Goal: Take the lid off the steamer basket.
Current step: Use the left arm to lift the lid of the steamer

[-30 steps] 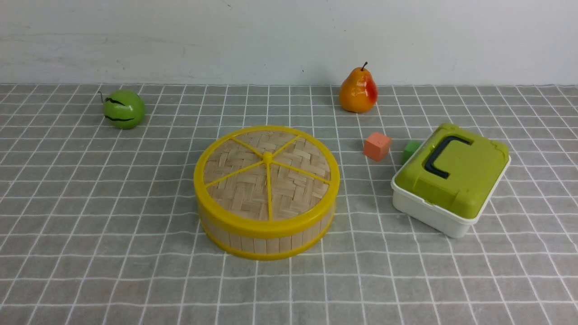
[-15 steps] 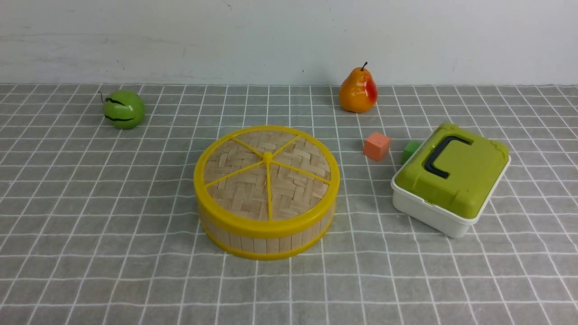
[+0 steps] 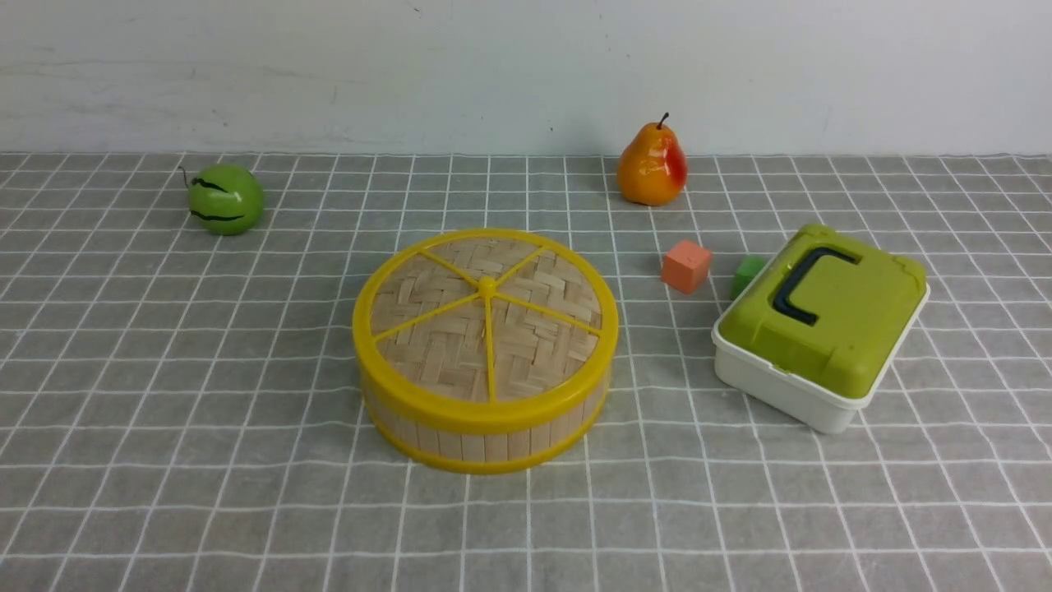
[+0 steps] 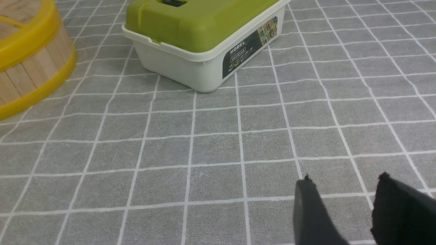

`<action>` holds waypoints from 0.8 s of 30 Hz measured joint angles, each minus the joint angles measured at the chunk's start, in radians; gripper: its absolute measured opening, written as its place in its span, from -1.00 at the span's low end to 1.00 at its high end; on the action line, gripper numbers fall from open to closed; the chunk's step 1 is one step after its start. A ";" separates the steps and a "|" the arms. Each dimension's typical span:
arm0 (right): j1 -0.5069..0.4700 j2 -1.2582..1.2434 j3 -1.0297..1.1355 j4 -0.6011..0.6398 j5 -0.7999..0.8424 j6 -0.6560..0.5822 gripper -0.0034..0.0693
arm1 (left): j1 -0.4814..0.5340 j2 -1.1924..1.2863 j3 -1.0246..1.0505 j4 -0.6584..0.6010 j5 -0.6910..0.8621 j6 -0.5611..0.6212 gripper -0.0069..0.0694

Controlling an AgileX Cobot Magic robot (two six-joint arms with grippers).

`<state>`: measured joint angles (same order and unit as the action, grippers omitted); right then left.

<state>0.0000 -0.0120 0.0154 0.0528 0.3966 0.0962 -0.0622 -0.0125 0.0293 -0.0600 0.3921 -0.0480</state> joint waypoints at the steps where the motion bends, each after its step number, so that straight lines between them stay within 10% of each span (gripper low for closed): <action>1: 0.000 0.000 0.000 0.000 0.000 0.000 -0.24 | 0.000 0.000 0.000 0.000 0.000 0.000 -0.19; 24: 0.000 0.000 0.000 0.000 0.000 0.000 -0.24 | 0.000 0.000 0.000 -0.028 -0.840 -0.133 -0.19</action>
<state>0.0000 -0.0120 0.0154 0.0528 0.3966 0.0962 -0.0622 -0.0125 0.0293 -0.0875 -0.4476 -0.1814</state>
